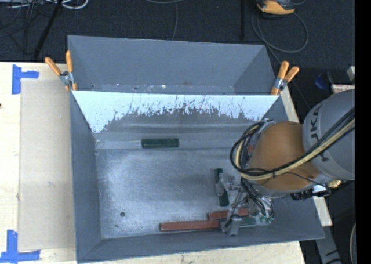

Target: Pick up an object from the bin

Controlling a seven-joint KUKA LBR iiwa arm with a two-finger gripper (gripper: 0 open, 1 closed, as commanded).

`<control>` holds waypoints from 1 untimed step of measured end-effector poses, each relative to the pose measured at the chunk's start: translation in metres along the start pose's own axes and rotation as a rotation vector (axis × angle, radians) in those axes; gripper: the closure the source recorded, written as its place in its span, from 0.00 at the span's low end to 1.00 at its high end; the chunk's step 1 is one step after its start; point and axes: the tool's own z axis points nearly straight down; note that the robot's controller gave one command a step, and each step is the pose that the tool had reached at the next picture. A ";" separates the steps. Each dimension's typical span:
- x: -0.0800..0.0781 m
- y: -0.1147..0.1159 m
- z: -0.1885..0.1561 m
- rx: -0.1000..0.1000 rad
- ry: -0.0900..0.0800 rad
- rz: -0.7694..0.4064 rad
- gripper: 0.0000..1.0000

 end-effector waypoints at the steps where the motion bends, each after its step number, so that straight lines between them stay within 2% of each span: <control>1: -0.031 -0.018 0.004 -0.001 0.005 -0.339 0.00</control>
Offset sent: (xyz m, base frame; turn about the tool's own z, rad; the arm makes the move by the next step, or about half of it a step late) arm 0.0292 -0.0197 -0.0044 -0.3392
